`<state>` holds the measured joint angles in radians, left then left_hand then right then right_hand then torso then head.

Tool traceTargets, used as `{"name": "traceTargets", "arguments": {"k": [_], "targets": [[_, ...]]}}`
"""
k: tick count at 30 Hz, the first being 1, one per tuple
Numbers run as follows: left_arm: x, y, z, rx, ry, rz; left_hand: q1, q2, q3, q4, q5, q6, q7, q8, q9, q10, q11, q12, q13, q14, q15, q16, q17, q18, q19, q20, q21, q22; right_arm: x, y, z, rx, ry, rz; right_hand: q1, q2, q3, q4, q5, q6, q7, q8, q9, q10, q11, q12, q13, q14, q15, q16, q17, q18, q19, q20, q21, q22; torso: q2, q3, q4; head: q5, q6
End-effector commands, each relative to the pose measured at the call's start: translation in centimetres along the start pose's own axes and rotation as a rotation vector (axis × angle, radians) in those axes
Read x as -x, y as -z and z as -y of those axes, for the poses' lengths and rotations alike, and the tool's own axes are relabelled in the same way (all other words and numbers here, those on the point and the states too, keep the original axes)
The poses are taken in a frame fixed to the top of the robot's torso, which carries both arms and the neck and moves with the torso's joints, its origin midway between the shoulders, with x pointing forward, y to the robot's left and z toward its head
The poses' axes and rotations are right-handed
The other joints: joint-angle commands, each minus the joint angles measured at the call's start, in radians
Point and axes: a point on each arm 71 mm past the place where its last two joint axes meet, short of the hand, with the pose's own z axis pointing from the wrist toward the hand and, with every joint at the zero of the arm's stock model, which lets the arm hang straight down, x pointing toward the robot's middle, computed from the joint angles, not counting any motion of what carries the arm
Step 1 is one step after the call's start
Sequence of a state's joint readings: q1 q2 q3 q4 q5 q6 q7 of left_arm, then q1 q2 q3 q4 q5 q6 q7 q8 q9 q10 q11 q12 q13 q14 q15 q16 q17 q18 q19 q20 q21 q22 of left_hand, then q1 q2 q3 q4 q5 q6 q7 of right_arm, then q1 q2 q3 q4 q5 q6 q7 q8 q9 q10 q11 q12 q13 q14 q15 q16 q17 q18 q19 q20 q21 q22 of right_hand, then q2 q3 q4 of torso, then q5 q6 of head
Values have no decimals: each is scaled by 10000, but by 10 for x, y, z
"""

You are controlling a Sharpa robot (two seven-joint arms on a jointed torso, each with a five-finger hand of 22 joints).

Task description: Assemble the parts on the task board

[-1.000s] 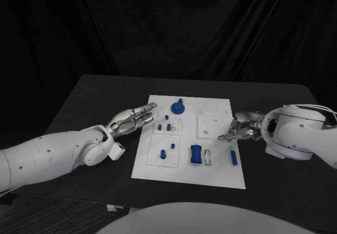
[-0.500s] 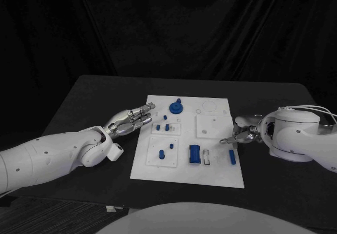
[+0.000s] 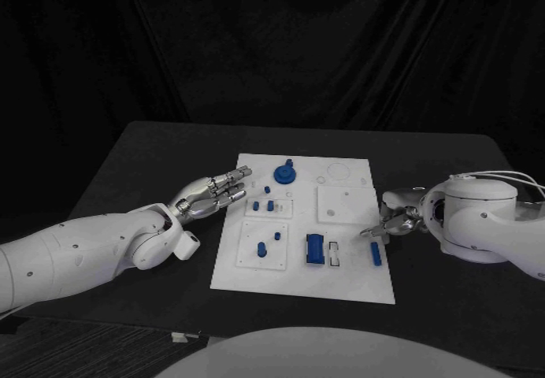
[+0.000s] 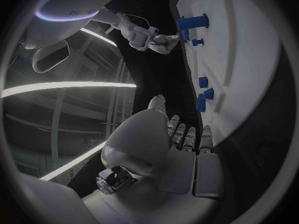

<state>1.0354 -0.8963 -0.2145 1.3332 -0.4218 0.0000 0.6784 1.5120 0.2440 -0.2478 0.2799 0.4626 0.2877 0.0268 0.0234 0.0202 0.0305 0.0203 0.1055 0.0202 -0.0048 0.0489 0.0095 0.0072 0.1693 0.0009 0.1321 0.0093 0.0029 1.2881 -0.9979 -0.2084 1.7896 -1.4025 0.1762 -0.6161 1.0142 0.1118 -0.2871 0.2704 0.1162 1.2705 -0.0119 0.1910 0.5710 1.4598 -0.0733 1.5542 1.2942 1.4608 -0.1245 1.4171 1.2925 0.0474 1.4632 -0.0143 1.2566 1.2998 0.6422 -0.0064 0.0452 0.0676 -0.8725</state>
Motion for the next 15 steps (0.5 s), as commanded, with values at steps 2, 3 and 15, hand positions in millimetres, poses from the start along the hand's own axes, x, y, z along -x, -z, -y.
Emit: {"name": "traceTargets", "arguments": {"k": [2,3,15], "targets": [[-2,0,7,-1013,97,-86,82,22,96,77,124,15,-1,130,148,-42,78,210,16,48,158,-95,-72,-329,-9,-13,-93,-29,-5,-1,0,-257,538,-225,199,-44,-335,-93,600,-57,87,-18,-2,1110,-22,166,2766,586,-54,-284,-77,245,150,-30,-252,1720,-1,1,9,-30,-1],[-2,0,7,-1012,97,-86,82,22,96,77,124,15,-1,130,148,-42,78,210,16,48,158,-95,-72,-329,-9,-13,-93,-29,-5,-2,0,-256,548,-245,308,-57,-334,-152,802,-167,121,-111,-43,1110,6,166,2766,575,-33,-317,-120,250,139,-18,-295,1709,0,-1,8,-28,-1],[-2,0,6,-1005,97,-84,90,20,99,72,134,20,-1,129,148,-39,90,218,17,48,158,-95,-72,-329,-9,-13,-93,-29,-14,-7,-4,-196,515,-400,831,-63,-358,-442,1570,-701,346,-659,-419,1110,199,166,2766,534,120,-487,-335,307,55,120,-675,1615,7,1,9,-29,-1]]}}
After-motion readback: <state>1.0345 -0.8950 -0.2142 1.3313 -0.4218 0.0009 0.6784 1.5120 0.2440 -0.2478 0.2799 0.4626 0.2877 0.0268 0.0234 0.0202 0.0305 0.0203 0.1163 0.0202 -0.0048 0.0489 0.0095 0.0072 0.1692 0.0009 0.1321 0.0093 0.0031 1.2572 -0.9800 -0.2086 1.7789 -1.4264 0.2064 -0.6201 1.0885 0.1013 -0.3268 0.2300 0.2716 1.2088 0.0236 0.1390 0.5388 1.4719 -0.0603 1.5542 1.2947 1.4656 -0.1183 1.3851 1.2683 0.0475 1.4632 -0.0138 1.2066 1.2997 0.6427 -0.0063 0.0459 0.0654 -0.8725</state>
